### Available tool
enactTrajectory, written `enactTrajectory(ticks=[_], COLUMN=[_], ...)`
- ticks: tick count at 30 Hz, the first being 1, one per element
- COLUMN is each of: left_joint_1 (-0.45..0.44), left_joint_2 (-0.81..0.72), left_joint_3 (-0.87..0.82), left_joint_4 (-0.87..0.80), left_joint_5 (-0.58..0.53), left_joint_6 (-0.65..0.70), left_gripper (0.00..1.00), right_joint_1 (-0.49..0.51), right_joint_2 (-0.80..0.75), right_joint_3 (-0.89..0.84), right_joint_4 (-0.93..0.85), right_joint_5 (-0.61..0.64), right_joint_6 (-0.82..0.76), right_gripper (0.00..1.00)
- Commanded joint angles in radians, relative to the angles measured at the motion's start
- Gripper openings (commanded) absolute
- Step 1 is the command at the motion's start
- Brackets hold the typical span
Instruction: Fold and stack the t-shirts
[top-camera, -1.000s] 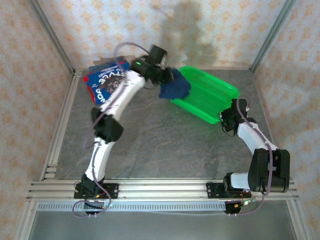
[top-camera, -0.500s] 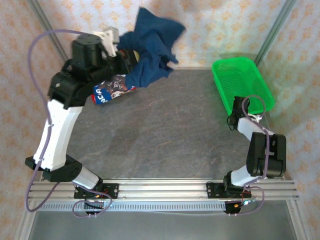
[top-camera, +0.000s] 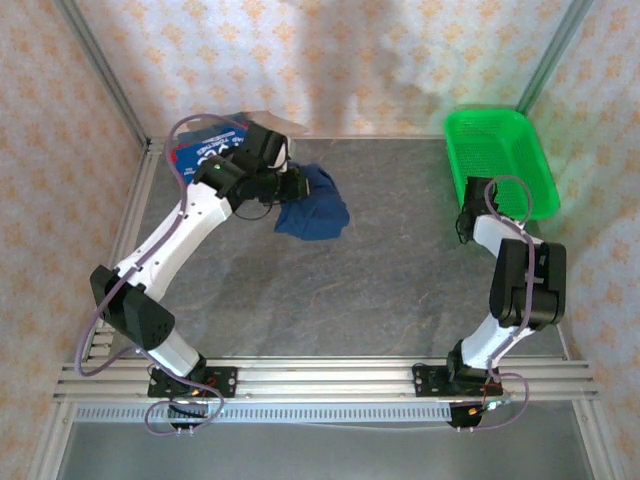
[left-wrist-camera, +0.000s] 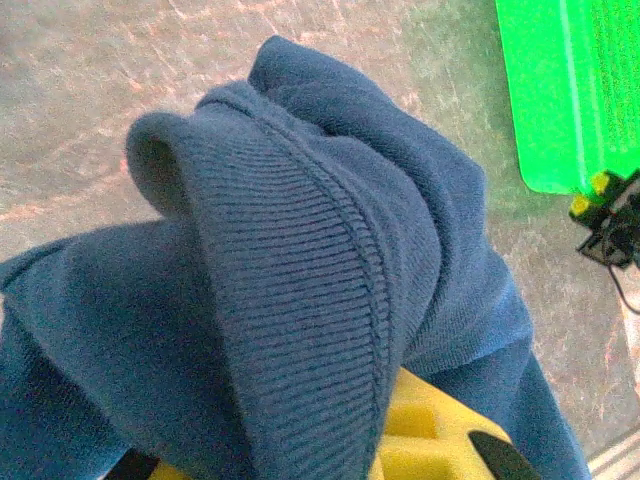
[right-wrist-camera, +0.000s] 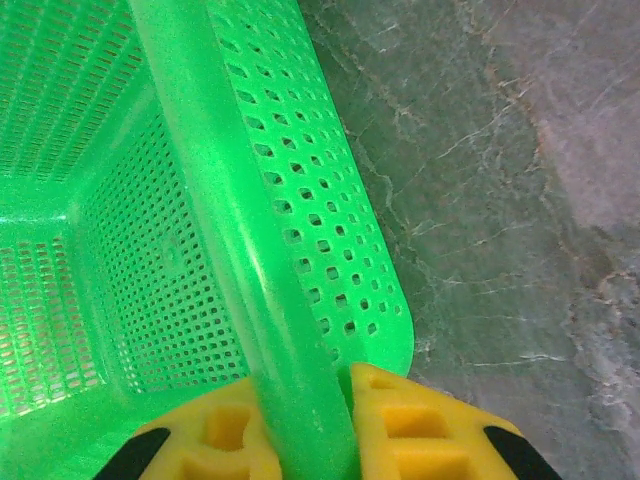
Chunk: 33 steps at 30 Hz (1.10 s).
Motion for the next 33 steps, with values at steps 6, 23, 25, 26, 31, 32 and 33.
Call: enactTrajectory(ticks=[6, 23, 25, 26, 31, 32, 33], left_joint_1=[-0.031, 0.102, 0.112, 0.126, 0.168, 0.168, 0.17], left_joint_2=[0.059, 0.056, 0.051, 0.048, 0.075, 0.083, 0.094], left_joint_3=[-0.18, -0.38, -0.412, -0.44, -0.535, -0.533, -0.533], left_joint_4=[0.27, 0.252, 0.24, 0.268, 0.415, 0.43, 0.449], left_joint_5=[0.154, 0.061, 0.02, 0.025, 0.072, 0.078, 0.084], left_joint_6=[-0.156, -0.206, -0.201, -0.218, -0.278, -0.276, -0.283], left_gripper=[0.0, 0.74, 0.74, 0.73, 0.68, 0.67, 0.67], right_joint_1=[-0.009, 0.263, 0.31, 0.335, 0.477, 0.507, 0.532], right_joint_2=[-0.015, -0.339, -0.309, -0.283, -0.176, -0.152, -0.128], right_joint_3=[0.082, -0.041, -0.045, -0.044, 0.014, 0.045, 0.073], right_joint_4=[-0.03, -0.463, -0.44, -0.42, -0.295, -0.298, -0.31], right_joint_5=[-0.19, -0.667, -0.711, -0.738, -0.839, -0.847, -0.843], right_joint_6=[-0.227, -0.92, -0.965, -0.979, -1.016, -1.032, -1.048], right_gripper=[0.75, 0.89, 0.88, 0.87, 0.82, 0.81, 0.81])
